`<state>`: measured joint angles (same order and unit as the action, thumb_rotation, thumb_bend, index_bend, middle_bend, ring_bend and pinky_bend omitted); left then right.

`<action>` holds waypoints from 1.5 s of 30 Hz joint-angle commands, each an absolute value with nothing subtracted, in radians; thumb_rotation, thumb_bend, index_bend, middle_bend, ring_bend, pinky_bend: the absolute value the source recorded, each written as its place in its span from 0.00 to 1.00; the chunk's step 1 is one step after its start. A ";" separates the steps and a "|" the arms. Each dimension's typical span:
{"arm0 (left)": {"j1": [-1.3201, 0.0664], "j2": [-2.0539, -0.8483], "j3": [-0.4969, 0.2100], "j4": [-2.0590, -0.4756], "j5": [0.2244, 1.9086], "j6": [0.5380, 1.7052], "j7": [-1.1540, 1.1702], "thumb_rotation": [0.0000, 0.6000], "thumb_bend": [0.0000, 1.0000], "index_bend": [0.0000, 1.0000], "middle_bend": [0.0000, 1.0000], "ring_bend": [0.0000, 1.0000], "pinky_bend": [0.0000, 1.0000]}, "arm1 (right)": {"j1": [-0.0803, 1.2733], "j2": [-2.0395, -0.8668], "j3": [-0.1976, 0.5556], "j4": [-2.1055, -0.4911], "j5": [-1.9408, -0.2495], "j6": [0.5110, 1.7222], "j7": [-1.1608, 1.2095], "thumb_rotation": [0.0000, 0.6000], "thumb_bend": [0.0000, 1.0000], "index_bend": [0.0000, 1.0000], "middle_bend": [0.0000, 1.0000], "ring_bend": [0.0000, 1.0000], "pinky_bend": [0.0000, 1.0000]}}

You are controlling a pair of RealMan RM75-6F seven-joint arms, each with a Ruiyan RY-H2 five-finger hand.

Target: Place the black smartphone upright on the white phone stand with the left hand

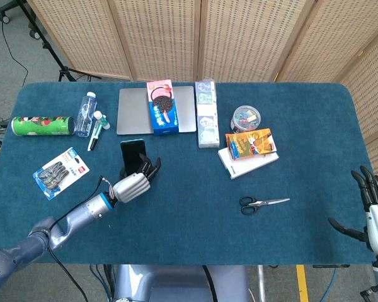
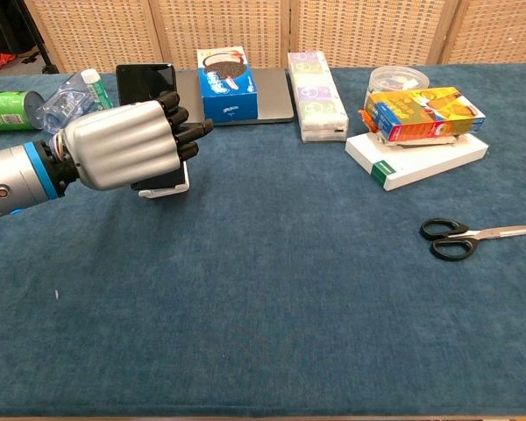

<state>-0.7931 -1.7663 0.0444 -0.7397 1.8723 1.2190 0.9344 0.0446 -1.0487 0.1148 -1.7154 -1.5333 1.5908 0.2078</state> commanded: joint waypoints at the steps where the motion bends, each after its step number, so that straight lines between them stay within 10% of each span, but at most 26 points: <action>1: -0.791 -1.759 0.044 -0.754 1.864 1.212 0.940 1.00 0.00 0.45 0.16 0.22 0.38 | 0.045 -1.049 0.115 -1.715 -1.534 1.591 0.208 1.00 0.00 0.00 0.00 0.00 0.00; 15: -0.789 -1.727 0.030 -0.838 1.827 1.181 0.979 1.00 0.00 0.11 0.00 0.03 0.38 | 0.042 -1.044 0.114 -1.720 -1.537 1.595 0.213 1.00 0.00 0.00 0.00 0.00 0.00; 32: -0.759 -1.501 0.014 -1.207 1.805 1.218 0.983 1.00 0.00 0.05 0.00 0.00 0.26 | 0.041 -1.044 0.111 -1.720 -1.540 1.595 0.213 1.00 0.00 0.00 0.00 0.00 0.00; 45: -0.437 -1.311 0.009 -1.460 1.576 1.550 0.346 1.00 0.00 0.00 0.00 0.00 0.13 | 0.040 -1.058 0.103 -1.722 -1.558 1.599 0.164 1.00 0.00 0.00 0.00 0.00 0.00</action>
